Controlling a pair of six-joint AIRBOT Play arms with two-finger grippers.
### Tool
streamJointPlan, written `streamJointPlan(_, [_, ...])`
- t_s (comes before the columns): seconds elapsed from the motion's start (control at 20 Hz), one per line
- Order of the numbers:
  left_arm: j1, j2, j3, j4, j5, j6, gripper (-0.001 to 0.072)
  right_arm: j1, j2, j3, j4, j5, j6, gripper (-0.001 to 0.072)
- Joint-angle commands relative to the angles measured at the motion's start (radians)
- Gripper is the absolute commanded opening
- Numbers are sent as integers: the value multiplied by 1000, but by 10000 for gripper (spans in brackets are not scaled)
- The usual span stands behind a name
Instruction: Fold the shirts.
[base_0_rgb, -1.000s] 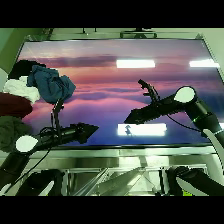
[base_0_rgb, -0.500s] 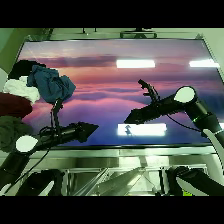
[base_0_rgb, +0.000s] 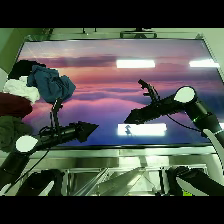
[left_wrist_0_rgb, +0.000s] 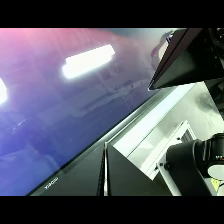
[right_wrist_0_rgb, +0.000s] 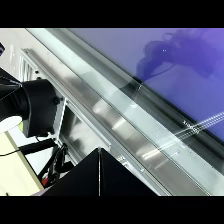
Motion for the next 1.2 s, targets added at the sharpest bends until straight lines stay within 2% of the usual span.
streamJointPlan(0.0, [-1,0,0,0,0,0,20,1,0,0,0,0,0,16])
streamJointPlan(0.15, [-1,0,0,0,10,0,23,1,0,0,0,0,0,16])
streamJointPlan(0.2, [-1,0,0,0,13,0,119,1,0,0,0,0,0,16])
streamJointPlan(0.25, [0,0,0,0,18,0,327,1,0,0,0,0,0,16])
streamJointPlan(0.3, [-1,0,0,0,18,0,346,1,0,0,0,0,0,16])
streamJointPlan(0.9, [0,0,0,3,35,0,349,1,0,0,0,0,0,15])
streamJointPlan(0.95, [0,0,0,4,43,1,568,1,0,0,0,0,0,16])
streamJointPlan(1.0, [0,0,0,3,54,-6,720,1,0,0,0,0,0,16])
streamJointPlan(1.15, [5,-1,31,13,80,-17,720,1,0,0,8,-11,0,15])
